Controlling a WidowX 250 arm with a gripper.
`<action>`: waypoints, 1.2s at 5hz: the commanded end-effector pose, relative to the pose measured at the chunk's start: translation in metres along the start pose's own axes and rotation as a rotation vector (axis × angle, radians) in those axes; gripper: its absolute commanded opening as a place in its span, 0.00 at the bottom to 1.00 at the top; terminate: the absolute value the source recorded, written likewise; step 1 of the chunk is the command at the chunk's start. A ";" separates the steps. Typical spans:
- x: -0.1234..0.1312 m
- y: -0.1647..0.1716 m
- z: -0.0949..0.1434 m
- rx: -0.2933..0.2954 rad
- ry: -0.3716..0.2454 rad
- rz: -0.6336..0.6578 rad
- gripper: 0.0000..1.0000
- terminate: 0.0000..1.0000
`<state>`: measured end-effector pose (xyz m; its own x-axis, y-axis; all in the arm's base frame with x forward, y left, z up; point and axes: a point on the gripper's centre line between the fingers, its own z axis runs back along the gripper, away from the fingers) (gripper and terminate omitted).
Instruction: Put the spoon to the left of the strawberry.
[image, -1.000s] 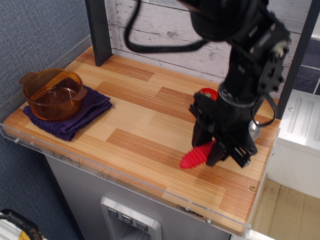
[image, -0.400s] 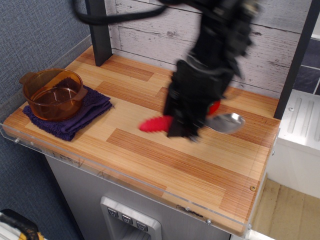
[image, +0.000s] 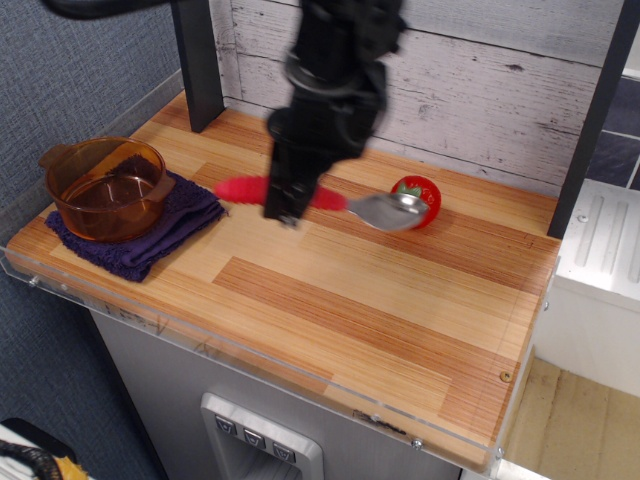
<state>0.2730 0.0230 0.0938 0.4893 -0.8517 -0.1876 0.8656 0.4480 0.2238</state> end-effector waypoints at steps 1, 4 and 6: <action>-0.014 0.054 0.019 0.080 -0.077 -0.078 0.00 0.00; -0.013 0.110 -0.017 0.057 -0.114 -0.116 0.00 0.00; -0.003 0.116 -0.042 0.064 -0.176 -0.188 0.00 0.00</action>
<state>0.3674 0.0862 0.0596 0.2862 -0.9560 -0.0637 0.9413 0.2682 0.2050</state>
